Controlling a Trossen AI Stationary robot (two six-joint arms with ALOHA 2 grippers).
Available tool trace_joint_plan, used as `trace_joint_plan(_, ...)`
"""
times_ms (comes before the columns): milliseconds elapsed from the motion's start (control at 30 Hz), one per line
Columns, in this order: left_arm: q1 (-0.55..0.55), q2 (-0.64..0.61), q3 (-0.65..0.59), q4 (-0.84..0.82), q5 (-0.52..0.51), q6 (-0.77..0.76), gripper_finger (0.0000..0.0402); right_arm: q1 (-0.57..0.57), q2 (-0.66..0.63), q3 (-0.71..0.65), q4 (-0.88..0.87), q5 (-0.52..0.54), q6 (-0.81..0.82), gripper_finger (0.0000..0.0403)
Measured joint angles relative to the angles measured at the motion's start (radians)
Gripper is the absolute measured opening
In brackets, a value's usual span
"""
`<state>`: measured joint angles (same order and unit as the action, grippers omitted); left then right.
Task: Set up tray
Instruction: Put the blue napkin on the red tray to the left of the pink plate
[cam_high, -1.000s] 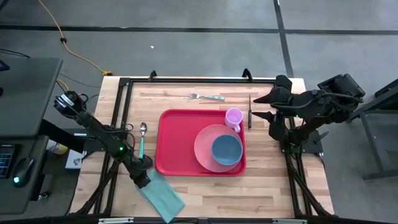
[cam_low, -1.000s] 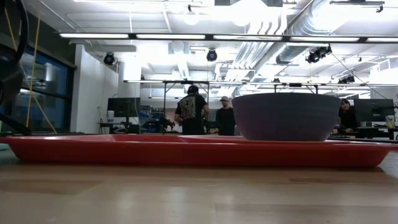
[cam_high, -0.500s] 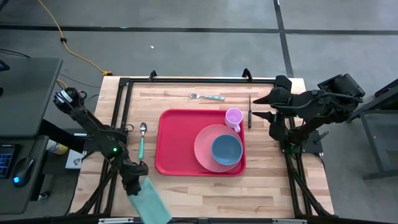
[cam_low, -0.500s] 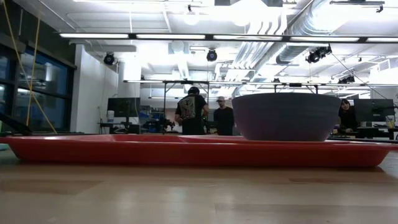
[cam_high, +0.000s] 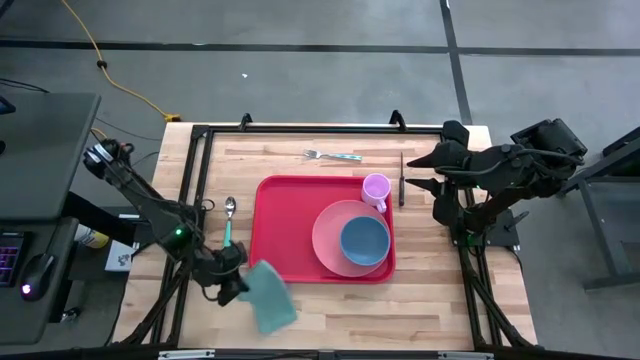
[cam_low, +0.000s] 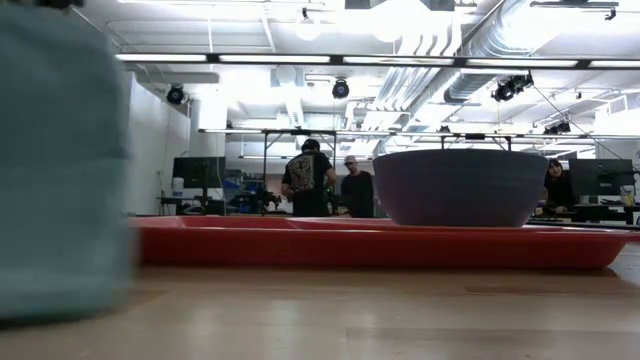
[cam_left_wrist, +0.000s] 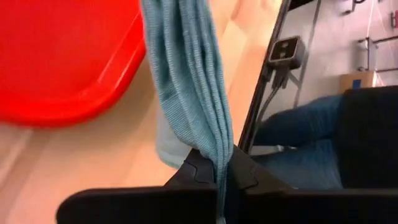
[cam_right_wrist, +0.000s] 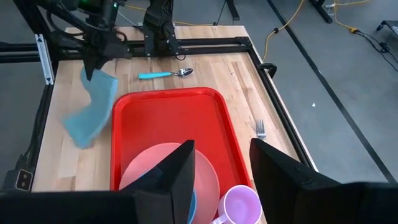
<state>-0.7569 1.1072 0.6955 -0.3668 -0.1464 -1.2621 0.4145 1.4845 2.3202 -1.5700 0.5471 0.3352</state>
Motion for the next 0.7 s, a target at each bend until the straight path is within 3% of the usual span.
trace_joint_plan(267, 0.181, 0.003, 0.124, -0.229, -0.011, 0.186, 0.0027, 0.0, 0.0, 0.0, 0.0, -0.001, 0.017, 0.0134)
trace_joint_plan(700, 0.509, 0.003, 0.161, -0.456, 0.168, 0.512, 0.0027, 0.0, 0.0, 0.0, 0.003, -0.002, 0.027, 0.0133)
